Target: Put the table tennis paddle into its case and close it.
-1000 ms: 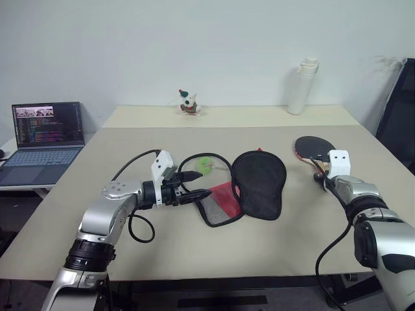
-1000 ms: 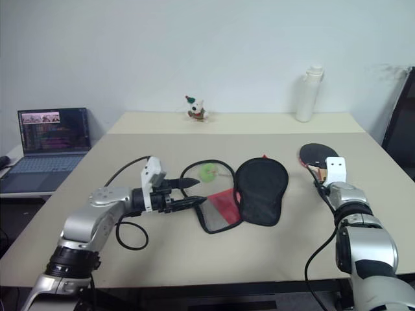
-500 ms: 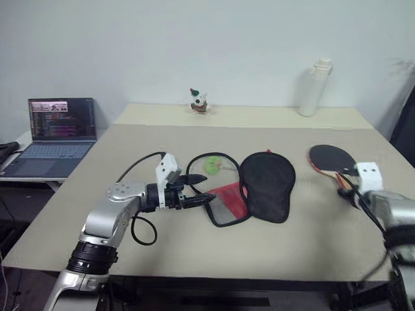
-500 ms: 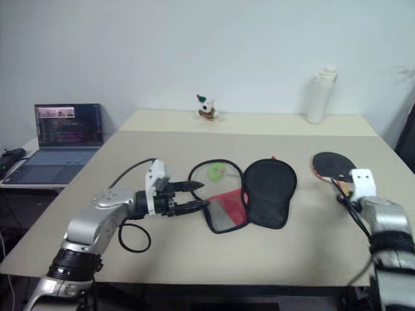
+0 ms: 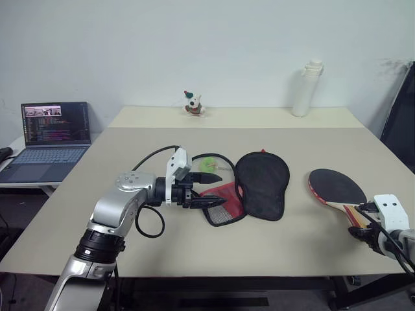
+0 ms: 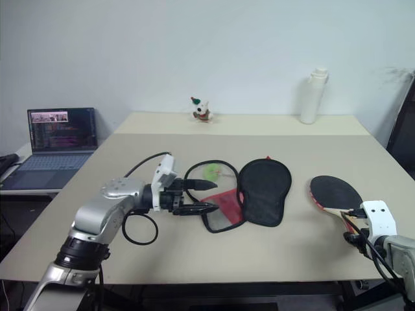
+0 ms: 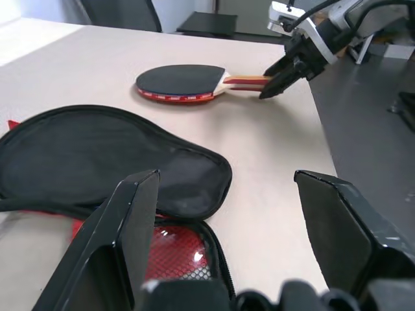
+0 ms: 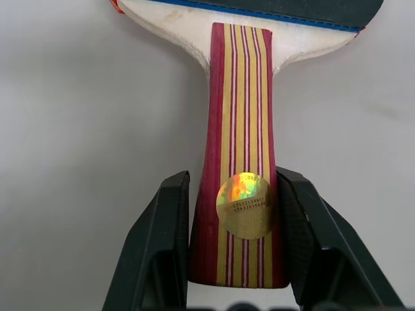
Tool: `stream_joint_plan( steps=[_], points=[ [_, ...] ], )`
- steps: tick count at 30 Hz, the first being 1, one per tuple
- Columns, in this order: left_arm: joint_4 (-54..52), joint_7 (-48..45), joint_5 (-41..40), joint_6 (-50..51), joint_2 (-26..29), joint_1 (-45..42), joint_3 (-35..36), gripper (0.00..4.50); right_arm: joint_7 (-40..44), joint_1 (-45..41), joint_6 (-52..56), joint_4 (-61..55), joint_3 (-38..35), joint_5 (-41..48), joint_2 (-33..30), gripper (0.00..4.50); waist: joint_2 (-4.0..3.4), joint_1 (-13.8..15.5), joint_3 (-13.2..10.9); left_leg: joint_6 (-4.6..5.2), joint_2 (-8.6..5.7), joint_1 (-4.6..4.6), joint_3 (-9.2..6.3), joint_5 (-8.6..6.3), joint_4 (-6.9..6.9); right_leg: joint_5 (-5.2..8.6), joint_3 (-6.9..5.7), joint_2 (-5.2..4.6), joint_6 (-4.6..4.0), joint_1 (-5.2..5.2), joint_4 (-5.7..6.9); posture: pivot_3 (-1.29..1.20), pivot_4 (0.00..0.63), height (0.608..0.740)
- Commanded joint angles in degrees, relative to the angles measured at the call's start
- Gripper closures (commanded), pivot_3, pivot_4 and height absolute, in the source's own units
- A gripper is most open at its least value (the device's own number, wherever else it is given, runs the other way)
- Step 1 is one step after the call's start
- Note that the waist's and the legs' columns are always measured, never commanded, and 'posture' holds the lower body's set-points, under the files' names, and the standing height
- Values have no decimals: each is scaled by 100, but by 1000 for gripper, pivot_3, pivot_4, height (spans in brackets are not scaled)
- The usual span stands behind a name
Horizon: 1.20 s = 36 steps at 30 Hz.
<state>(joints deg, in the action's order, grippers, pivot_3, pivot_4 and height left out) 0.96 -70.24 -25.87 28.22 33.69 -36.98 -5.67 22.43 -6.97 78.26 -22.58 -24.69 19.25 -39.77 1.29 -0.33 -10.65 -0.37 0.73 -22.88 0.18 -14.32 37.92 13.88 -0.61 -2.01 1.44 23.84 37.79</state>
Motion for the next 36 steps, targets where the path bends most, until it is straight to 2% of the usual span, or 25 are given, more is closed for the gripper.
stream_joint_plan(
  steps=[1, 5, 15, 25, 28, 33, 34, 36],
  points=[
    [-5, -42, 2, -107, 4, -191, 30, 874, 1, -99, -192, 116, -69, 24, 4, 2274, 0, -3, 0, 0, 0, -1, 1, 0, 0, 0, 0, 0, 0, 0, 0, 0, 150, 740],
    [-63, -13, 12, -100, 40, -137, 69, 874, -9, -286, -414, 480, 214, -70, -89, 1076, 0, -3, 0, 0, 0, -2, 1, 0, 0, 0, 1, -1, 1, 0, -1, 0, 150, 740],
    [-200, 119, -5, -79, 133, 23, 147, 874, 36, -1409, -1358, 2045, 870, -320, -123, 1076, 1, -34, -1, 0, -2, -4, 2, 0, 0, -1, 2, 1, 0, 1, -2, 0, 150, 740],
    [-375, 254, -53, -41, 252, 219, 244, 874, 57, -1439, -1391, 2433, 932, -329, -160, 1076, 1, -67, 0, 0, 1, 3, 3, 0, 5, -5, 6, -2, 7, -6, 0, 0, 150, 740],
    [-385, 264, -57, -41, 265, 235, 246, 874, -84, -1495, -1298, 2474, 826, -306, -28, 1681, 3, -66, 0, 0, 1, 3, 4, 0, 6, -6, 6, -3, 8, -8, -1, 0, 150, 740],
    [-366, 267, -40, -49, 277, 229, 251, 874, -395, -1686, -1287, 2599, 565, -310, 146, 3260, 3, -67, 1, 0, 0, 5, 5, 0, 8, -8, 7, -4, 12, -10, -2, 0, 150, 740],
    [-365, 267, -40, -51, 283, 233, 256, 874, -452, -1741, -1309, 2610, 519, -315, 161, 3407, 3, -67, 1, 0, 0, 5, 6, 0, 8, -9, 8, -5, 12, -10, -2, 0, 150, 740],
    [-362, 283, -37, -53, 304, 251, 282, 874, -618, -1898, -1326, 2600, 379, -321, 205, 3406, 3, -67, 0, 0, 0, 5, 7, 0, 8, -9, 8, -4, 12, -10, -2, 0, 150, 740]
  ],
)
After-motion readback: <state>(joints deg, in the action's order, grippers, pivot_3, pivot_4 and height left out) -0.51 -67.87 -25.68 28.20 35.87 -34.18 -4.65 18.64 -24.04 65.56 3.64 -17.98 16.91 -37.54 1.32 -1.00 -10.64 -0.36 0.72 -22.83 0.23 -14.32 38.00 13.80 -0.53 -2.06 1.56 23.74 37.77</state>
